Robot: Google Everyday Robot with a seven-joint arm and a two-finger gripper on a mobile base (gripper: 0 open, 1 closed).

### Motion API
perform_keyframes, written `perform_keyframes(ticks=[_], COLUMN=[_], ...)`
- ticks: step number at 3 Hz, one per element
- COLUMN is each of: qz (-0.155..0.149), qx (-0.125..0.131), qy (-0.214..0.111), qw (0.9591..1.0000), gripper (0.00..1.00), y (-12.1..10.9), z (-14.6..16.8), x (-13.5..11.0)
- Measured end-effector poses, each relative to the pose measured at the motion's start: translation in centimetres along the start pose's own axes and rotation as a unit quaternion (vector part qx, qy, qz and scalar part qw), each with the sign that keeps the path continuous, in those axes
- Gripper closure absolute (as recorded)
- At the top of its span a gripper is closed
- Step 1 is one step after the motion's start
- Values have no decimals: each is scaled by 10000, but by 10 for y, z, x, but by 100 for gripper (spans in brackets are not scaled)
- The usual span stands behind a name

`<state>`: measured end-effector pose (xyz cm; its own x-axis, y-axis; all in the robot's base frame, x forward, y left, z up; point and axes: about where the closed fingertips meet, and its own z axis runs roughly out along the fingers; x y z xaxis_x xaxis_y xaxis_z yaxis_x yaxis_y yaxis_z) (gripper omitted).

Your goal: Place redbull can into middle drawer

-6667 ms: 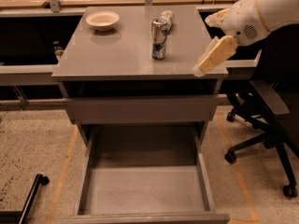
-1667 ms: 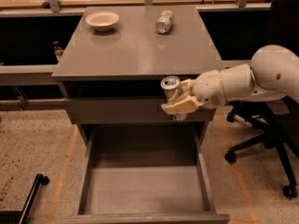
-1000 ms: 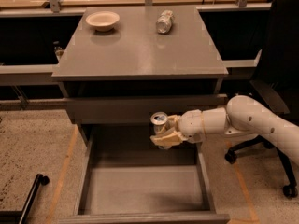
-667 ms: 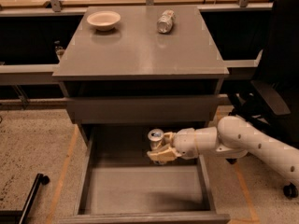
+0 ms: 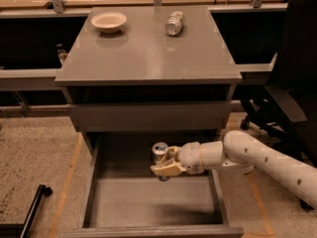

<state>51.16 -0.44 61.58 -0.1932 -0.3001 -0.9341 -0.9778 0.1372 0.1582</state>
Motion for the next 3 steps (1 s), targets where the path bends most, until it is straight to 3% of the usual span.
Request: perform_keyframes(ticks=[1,3], qz=[59,-77], qx=[-313,-1119], qy=[-199,-539], qw=[9993,9922], gripper=[100,100], y=[8,28], z=[44,126], x=[23,72])
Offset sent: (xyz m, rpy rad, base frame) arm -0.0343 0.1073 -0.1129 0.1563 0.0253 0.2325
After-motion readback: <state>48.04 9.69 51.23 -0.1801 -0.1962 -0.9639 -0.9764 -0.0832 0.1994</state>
